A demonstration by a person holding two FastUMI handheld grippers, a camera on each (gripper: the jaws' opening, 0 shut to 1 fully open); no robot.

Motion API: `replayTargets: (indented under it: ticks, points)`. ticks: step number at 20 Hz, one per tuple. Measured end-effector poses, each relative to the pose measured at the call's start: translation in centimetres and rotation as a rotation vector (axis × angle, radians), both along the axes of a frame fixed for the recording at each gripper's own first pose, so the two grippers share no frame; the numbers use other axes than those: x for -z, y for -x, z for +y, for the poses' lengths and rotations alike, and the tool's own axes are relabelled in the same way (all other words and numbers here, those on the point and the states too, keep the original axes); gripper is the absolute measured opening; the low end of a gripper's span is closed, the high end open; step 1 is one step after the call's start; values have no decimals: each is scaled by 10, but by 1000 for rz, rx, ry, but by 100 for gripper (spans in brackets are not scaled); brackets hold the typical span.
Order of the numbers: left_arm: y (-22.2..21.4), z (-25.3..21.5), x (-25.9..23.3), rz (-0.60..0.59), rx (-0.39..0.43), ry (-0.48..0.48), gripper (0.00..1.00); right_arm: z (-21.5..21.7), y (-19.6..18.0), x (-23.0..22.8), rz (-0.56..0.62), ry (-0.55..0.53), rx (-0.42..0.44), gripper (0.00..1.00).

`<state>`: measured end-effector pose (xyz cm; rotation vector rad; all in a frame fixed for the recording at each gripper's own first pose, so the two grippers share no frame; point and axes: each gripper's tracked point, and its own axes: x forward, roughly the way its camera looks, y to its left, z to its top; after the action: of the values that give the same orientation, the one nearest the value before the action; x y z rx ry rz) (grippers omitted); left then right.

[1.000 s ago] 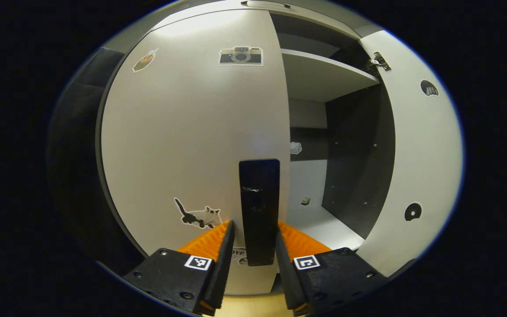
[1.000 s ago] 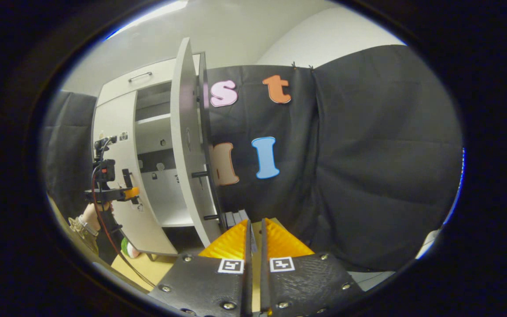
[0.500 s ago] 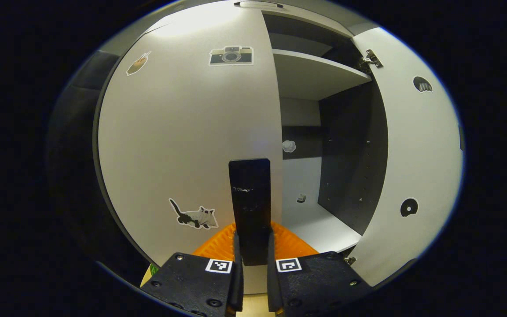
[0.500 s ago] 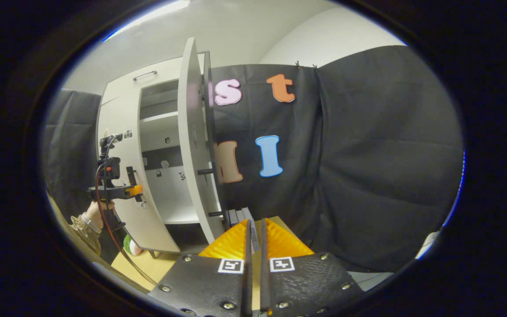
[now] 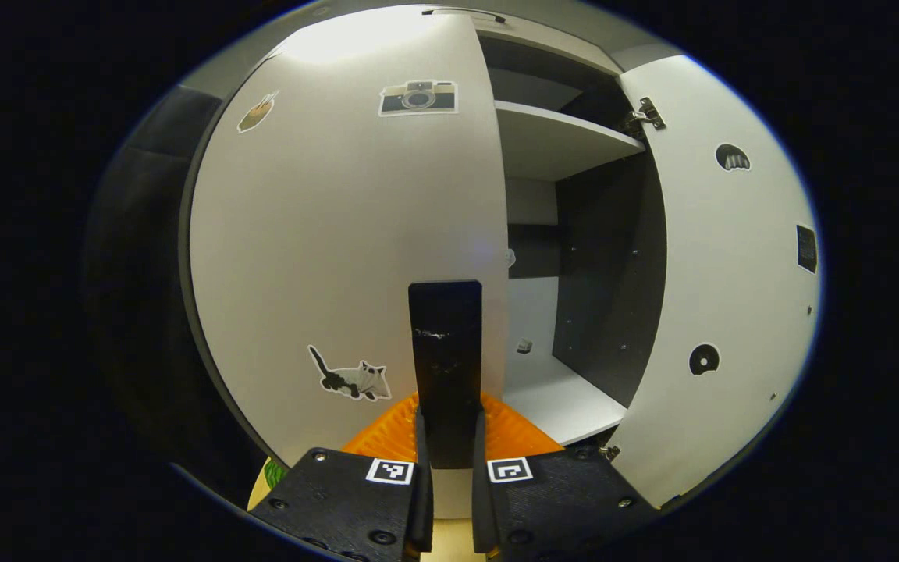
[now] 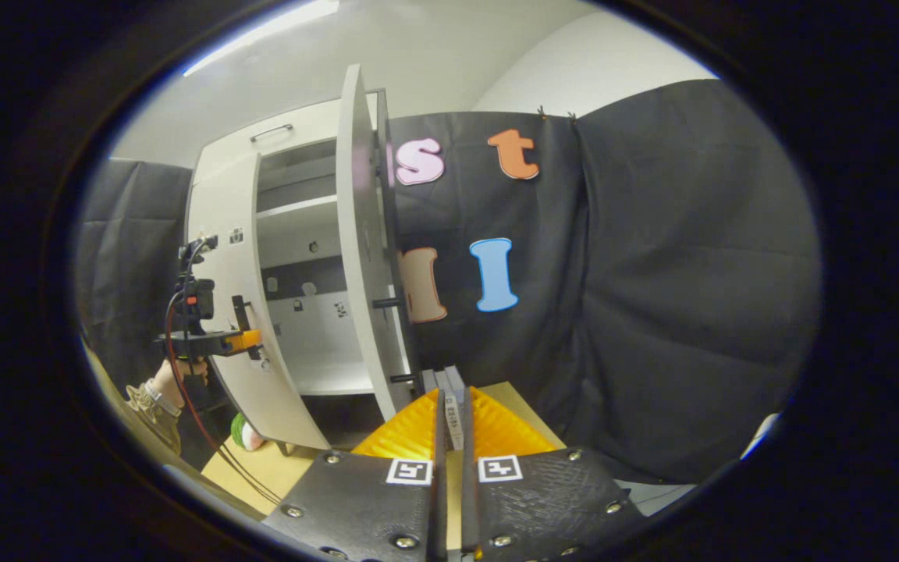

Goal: Open the right door of the double-door shoe cabinet with the right hand, and open the left door with the left hand.

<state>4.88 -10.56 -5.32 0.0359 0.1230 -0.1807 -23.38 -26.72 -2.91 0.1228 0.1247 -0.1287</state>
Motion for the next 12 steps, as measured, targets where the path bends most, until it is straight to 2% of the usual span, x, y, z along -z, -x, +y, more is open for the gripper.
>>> replayTargets:
  ticks: [5,12]
  points:
    - [18,6,1,-3,16,0,20,20,-18,-5,1,21,-68,7]
    - [43,17,-1,-4,39,0,20,73,-33,-17,-25,68,-230,7]
